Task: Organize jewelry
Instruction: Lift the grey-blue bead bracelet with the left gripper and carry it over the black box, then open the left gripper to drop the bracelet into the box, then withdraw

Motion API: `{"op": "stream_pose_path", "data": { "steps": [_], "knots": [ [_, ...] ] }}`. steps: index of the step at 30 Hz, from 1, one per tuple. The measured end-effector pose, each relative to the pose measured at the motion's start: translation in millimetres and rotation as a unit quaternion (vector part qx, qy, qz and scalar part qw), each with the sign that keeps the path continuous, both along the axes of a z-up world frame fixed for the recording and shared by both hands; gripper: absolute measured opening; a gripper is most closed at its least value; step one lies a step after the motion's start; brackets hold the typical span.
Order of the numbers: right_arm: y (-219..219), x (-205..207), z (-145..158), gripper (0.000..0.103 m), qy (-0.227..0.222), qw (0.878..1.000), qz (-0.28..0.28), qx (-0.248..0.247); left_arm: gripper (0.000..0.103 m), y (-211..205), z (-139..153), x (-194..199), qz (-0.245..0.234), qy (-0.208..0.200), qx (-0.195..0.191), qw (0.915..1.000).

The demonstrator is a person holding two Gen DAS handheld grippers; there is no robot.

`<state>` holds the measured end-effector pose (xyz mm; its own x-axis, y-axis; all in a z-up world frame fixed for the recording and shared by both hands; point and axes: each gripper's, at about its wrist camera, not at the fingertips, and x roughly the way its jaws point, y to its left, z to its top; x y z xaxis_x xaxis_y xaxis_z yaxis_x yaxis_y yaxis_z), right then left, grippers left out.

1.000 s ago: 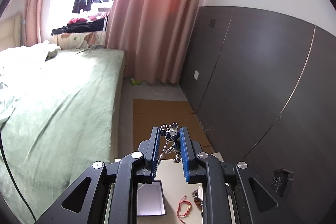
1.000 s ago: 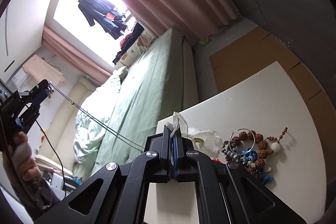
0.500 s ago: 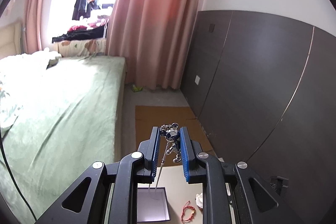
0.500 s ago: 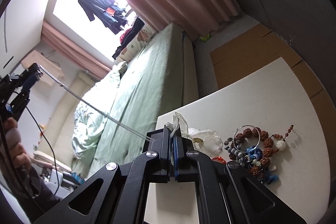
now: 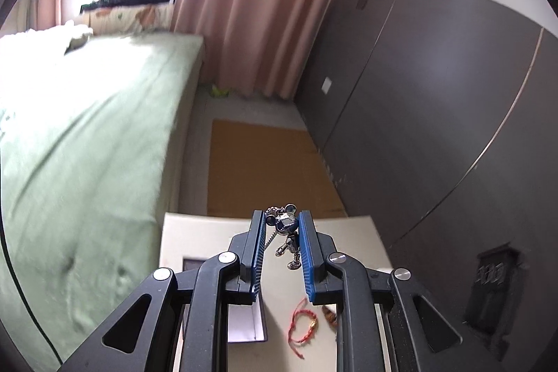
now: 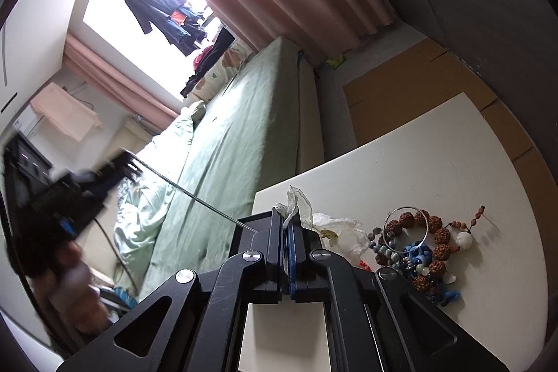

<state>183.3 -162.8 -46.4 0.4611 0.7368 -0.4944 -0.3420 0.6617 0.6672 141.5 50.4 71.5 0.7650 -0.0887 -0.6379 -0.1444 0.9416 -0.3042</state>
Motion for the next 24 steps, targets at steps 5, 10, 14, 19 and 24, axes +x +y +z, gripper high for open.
{"op": "stream_pose_path", "data": {
  "steps": [5, 10, 14, 19, 24],
  "knots": [
    [4.7, -1.3, 1.3, 0.004, -0.004, 1.000, -0.005, -0.005, 0.020, 2.8, -46.0, 1.8, 0.009, 0.030, -0.017, 0.9994],
    [2.9, -1.9, 0.0, 0.004, -0.004, 1.000, -0.023, 0.009, 0.020, 10.6, -79.2, 3.0, 0.014, 0.064, -0.039, 0.9971],
    [14.7, -8.8, 1.5, 0.004, -0.016, 1.000, -0.018, 0.015, 0.039, 20.9, -84.2, -1.1, 0.009, 0.076, -0.071, 0.9946],
    [41.4, -20.5, 12.2, 0.004, -0.048, 0.999, 0.003, -0.005, 0.078, 55.7, -63.9, -30.8, 0.055, 0.022, -0.098, 0.9935],
    [81.0, -28.5, 24.2, 0.004, -0.075, 0.996, 0.042, -0.031, 0.082, 83.8, -51.1, -53.1, 0.084, -0.004, -0.106, 0.9908]
  ]
}}
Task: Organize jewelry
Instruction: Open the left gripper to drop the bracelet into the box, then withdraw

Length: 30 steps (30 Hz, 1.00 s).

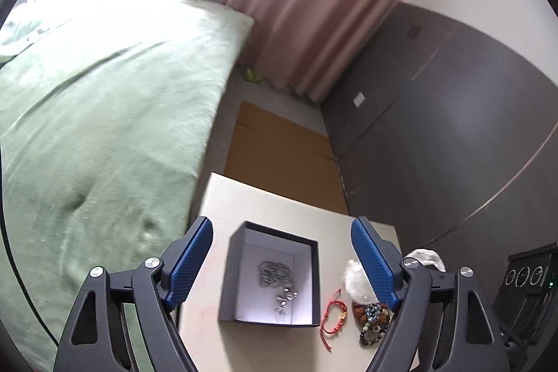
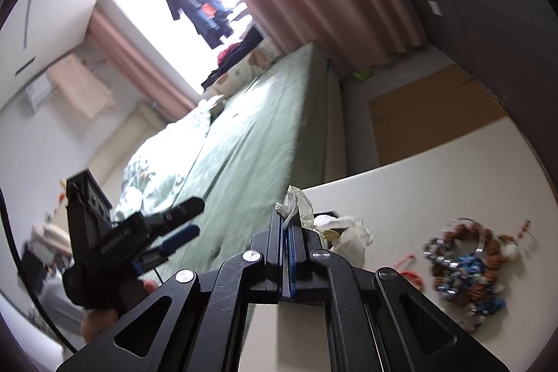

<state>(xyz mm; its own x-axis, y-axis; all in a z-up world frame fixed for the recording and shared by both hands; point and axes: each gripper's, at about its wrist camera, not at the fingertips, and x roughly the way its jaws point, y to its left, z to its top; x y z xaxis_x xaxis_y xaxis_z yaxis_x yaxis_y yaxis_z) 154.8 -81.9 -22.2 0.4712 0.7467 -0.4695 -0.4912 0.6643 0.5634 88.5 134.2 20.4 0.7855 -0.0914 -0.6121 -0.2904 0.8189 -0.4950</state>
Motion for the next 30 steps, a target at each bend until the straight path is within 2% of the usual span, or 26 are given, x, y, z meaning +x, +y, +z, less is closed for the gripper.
{"op": "stream_pose_path", "data": {
  "steps": [2, 7, 14, 15, 17, 19, 21, 22, 23, 25, 30],
  "knots": [
    [16.7, -0.8, 4.9, 0.004, -0.011, 1.000, 0.010, -0.011, 0.082, 9.5, -0.5, -8.1, 0.005, -0.001, -0.010, 0.9999],
    [47.5, 1.4, -0.2, 0.004, -0.017, 0.999, 0.033, -0.035, 0.082, 26.9, -5.7, -22.3, 0.016, 0.008, -0.009, 0.9998],
    [60.0, 11.2, -28.1, 0.006, -0.005, 0.997, 0.021, -0.075, 0.082, 38.4, -8.4, -35.3, 0.036, 0.009, -0.009, 0.9993],
    [60.9, 14.9, -36.7, 0.009, 0.013, 0.996, 0.026, -0.086, 0.082, 37.6, -9.3, -35.1, 0.035, 0.010, -0.009, 0.9993],
    [60.0, 20.9, -50.2, 0.034, 0.052, 0.993, 0.031, -0.100, 0.082, 34.8, -11.3, -32.6, 0.033, 0.013, -0.006, 0.9993],
    [51.4, 18.7, -52.4, 0.041, 0.054, 0.994, 0.024, -0.093, 0.082, 30.7, -12.1, -30.6, 0.030, 0.014, 0.000, 0.9994],
    [38.2, 14.9, -47.9, 0.053, 0.050, 0.995, 0.014, -0.088, 0.082, 26.3, -12.5, -28.4, 0.027, 0.014, 0.004, 0.9995],
    [32.0, 13.5, -45.7, 0.064, 0.050, 0.995, 0.008, -0.083, 0.082, 22.8, -12.9, -27.2, 0.025, 0.015, 0.006, 0.9996],
    [22.0, 10.9, -42.0, 0.070, 0.048, 0.996, -0.002, -0.075, 0.082, 20.1, -13.0, -27.0, 0.023, 0.015, 0.006, 0.9996],
    [8.3, 7.8, -38.4, 0.071, 0.048, 0.996, -0.014, -0.071, 0.082, 12.7, -13.5, -25.7, 0.016, 0.015, 0.008, 0.9997],
    [-26.6, -1.9, -29.3, 0.083, 0.055, 0.996, -0.038, -0.064, 0.082, -14.5, -13.3, -20.1, -0.019, 0.020, 0.020, 0.9994]
  ]
}}
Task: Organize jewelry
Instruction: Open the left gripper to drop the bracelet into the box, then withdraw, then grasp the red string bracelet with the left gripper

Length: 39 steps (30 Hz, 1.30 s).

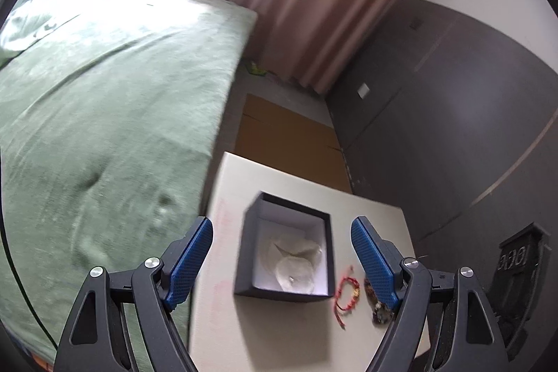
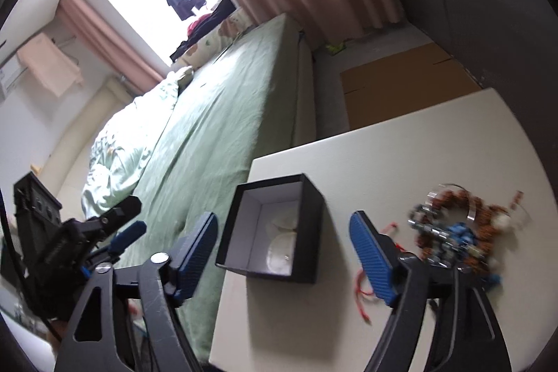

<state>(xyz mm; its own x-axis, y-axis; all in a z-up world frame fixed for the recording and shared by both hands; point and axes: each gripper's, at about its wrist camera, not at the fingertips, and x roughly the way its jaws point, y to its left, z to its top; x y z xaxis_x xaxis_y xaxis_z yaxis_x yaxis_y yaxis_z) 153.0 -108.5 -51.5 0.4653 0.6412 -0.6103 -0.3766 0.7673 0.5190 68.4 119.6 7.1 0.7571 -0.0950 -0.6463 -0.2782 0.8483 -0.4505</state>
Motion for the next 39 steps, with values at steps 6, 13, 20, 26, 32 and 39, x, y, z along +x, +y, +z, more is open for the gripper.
{"op": "stream_pose_path", "data": {
  "steps": [6, 13, 20, 26, 32, 39],
  "knots": [
    [-47.4, -13.1, 18.0, 0.101, -0.008, 0.999, -0.034, -0.005, 0.082, -42.3, -0.8, 11.5, -0.045, 0.011, 0.024, 0.9987],
    [-92.6, -19.2, 4.4, 0.101, 0.030, 0.996, -0.080, -0.003, 0.082, -94.2, -9.9, 26.2, -0.102, 0.030, 0.042, 0.9935],
    [-129.8, -23.1, -1.1, 0.095, 0.046, 0.992, -0.117, -0.010, 0.072, -138.5, -28.4, 40.9, -0.140, 0.063, 0.080, 0.9850],
    [-144.1, -15.5, -12.2, 0.081, 0.067, 0.991, -0.118, -0.021, 0.046, -167.2, -58.9, 52.4, -0.171, 0.109, 0.111, 0.9730],
    [-148.5, -7.8, -23.7, 0.079, 0.093, 0.989, -0.116, -0.019, 0.043, -191.7, -80.5, 60.6, -0.194, 0.125, 0.145, 0.9622],
    [-146.1, -3.4, -28.6, 0.079, 0.109, 0.987, -0.119, -0.023, 0.039, -211.3, -112.7, 75.3, -0.214, 0.152, 0.179, 0.9482]
  ]
}}
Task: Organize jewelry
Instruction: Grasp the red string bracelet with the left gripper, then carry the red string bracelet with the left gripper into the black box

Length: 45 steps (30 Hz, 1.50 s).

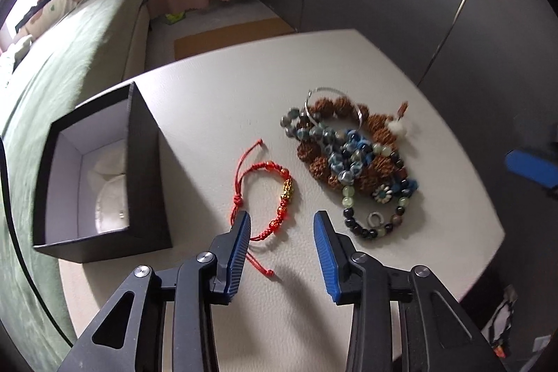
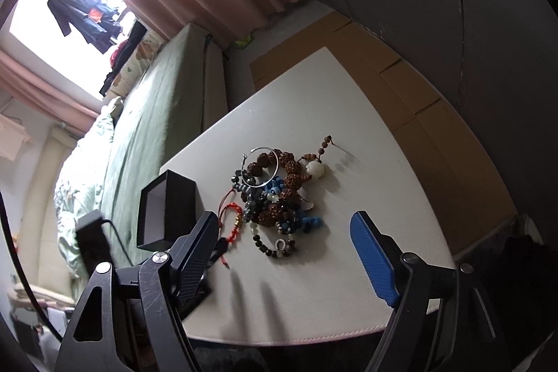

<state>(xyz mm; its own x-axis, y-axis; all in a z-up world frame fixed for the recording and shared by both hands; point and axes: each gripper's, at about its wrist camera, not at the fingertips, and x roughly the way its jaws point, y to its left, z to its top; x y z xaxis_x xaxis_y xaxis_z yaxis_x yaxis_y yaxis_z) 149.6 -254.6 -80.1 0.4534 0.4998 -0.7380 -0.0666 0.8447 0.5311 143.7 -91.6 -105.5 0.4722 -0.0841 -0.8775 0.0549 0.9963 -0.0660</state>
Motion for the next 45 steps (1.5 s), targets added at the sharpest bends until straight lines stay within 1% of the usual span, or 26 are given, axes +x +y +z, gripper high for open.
{"op": "stream_pose_path", "data": {
  "steps": [4, 8, 12, 15, 18, 19, 20, 21, 24, 27, 30, 32, 35, 36, 38, 41, 43, 45],
  "knots": [
    [7.2, -1.1, 3.8, 0.079, -0.005, 1.000, 0.011, 0.002, 0.039, -6.7, -16.2, 9.6, 0.004, 0.010, 0.013, 0.9999],
    [14.4, 2.6, 0.7, 0.079, 0.001, 1.000, 0.020, -0.010, 0.039, -13.4, -19.7, 10.1, -0.004, 0.003, 0.034, 0.9994],
    [11.3, 5.1, -2.6, 0.079, 0.006, 1.000, 0.018, -0.016, 0.039, -12.4, -19.1, 8.6, -0.002, 0.006, 0.028, 0.9996],
    [10.9, 4.9, -2.5, 0.079, 0.005, 1.000, 0.017, -0.020, 0.039, -18.3, -19.5, 5.2, -0.015, 0.006, 0.037, 0.9992],
    [13.8, 5.8, -3.6, 0.079, 0.006, 1.000, 0.019, -0.024, 0.036, -17.4, -19.7, 5.9, -0.021, 0.005, 0.031, 0.9993],
    [15.8, 6.1, -4.1, 0.079, 0.006, 0.999, 0.020, -0.026, 0.025, -16.3, -19.3, 5.4, -0.020, 0.004, 0.032, 0.9993],
    [18.1, 6.1, -4.4, 0.079, 0.007, 0.999, 0.023, -0.030, 0.007, -14.5, -18.8, 4.6, -0.021, 0.002, 0.032, 0.9993],
    [20.1, 5.7, -4.4, 0.079, 0.006, 0.999, 0.027, -0.032, 0.007, -12.9, -18.6, 5.1, -0.023, 0.004, 0.029, 0.9993],
    [22.5, 3.7, -3.8, 0.079, 0.002, 0.999, 0.034, -0.037, 0.007, -2.5, -15.8, 5.2, -0.019, 0.013, -0.007, 0.9997],
    [22.7, 5.5, -6.6, 0.079, 0.005, 0.999, 0.040, -0.027, 0.007, 8.8, 0.9, 1.9, -0.007, -0.008, -0.025, 0.9996],
    [24.7, 9.5, -11.5, 0.078, 0.011, 0.999, 0.041, -0.017, 0.007, 19.0, 18.9, -0.8, -0.001, -0.027, -0.056, 0.9981],
    [28.4, 12.0, -14.2, 0.070, 0.013, 0.999, 0.045, -0.008, 0.007, 25.6, 29.6, -2.5, 0.004, -0.039, -0.071, 0.9967],
    [37.3, 16.0, -19.4, 0.053, 0.017, 0.998, 0.053, 0.010, 0.007, 35.4, 41.0, -5.6, 0.010, -0.050, -0.092, 0.9944],
    [40.2, 18.0, -21.9, 0.051, 0.020, 0.998, 0.054, 0.013, 0.007, 38.4, 44.2, -6.0, 0.013, -0.055, -0.096, 0.9938],
    [49.1, 23.5, -27.7, 0.043, 0.026, 0.998, 0.059, 0.011, 0.007, 45.3, 51.3, -6.7, 0.020, -0.064, -0.103, 0.9924],
    [62.2, 32.4, -36.4, 0.035, 0.033, 0.997, 0.065, -0.001, 0.007, 55.6, 59.4, -7.4, 0.029, -0.075, -0.116, 0.9899],
    [69.9, 38.9, -42.1, 0.032, 0.037, 0.997, 0.068, -0.008, 0.007, 67.1, 64.6, -9.7, 0.037, -0.081, -0.123, 0.9884],
    [75.5, 44.4, -46.3, 0.031, 0.041, 0.997, 0.069, -0.016, 0.007, 77.9, 67.2, -9.8, 0.044, -0.083, -0.133, 0.9867]
  ]
}}
